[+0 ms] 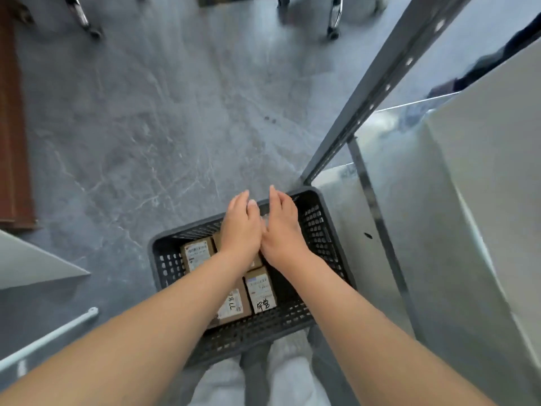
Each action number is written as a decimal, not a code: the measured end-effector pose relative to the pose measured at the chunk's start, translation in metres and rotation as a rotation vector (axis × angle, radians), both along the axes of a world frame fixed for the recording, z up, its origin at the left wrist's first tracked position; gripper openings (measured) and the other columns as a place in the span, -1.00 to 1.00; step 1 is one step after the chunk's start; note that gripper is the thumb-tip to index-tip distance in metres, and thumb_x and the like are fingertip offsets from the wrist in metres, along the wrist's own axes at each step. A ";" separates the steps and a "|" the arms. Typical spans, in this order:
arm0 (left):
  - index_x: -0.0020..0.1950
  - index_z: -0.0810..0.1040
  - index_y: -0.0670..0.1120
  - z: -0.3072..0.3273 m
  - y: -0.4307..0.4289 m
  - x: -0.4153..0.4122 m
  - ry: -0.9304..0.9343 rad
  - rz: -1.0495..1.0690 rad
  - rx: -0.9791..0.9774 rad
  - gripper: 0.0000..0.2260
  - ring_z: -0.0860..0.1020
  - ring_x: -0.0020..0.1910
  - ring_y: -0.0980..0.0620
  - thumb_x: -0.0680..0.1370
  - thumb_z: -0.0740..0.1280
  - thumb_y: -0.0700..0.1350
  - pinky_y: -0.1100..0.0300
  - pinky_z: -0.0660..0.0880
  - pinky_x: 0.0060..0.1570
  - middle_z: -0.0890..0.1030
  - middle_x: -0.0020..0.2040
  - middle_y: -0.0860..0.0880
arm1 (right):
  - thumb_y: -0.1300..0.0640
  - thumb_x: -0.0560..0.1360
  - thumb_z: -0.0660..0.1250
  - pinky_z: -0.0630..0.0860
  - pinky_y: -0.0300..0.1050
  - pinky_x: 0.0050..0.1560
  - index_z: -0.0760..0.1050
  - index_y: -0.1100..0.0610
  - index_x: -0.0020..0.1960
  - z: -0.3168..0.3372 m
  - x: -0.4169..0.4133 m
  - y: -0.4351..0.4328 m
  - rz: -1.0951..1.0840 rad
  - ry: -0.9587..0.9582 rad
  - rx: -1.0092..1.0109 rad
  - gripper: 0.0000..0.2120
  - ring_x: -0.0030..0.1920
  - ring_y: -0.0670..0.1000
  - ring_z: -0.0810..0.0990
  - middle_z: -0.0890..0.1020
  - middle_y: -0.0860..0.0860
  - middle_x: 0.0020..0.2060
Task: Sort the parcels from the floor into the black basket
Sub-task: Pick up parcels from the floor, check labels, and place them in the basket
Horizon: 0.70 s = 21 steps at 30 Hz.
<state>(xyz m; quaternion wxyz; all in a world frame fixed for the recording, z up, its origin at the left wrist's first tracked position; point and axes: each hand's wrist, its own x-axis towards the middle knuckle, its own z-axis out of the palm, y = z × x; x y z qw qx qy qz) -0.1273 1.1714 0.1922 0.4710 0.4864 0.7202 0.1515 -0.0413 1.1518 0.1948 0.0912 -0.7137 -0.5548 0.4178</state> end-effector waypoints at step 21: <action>0.60 0.12 -0.08 0.560 -0.027 -0.023 0.039 -0.558 1.238 -0.51 0.00 0.59 0.11 0.66 0.01 -0.04 -0.09 -0.05 0.56 0.11 0.61 0.01 | -0.07 0.64 0.04 -0.17 0.06 0.57 -0.02 0.22 0.60 0.597 0.040 -0.126 -0.355 -0.681 1.024 -0.36 0.59 0.06 -0.08 0.01 0.10 0.60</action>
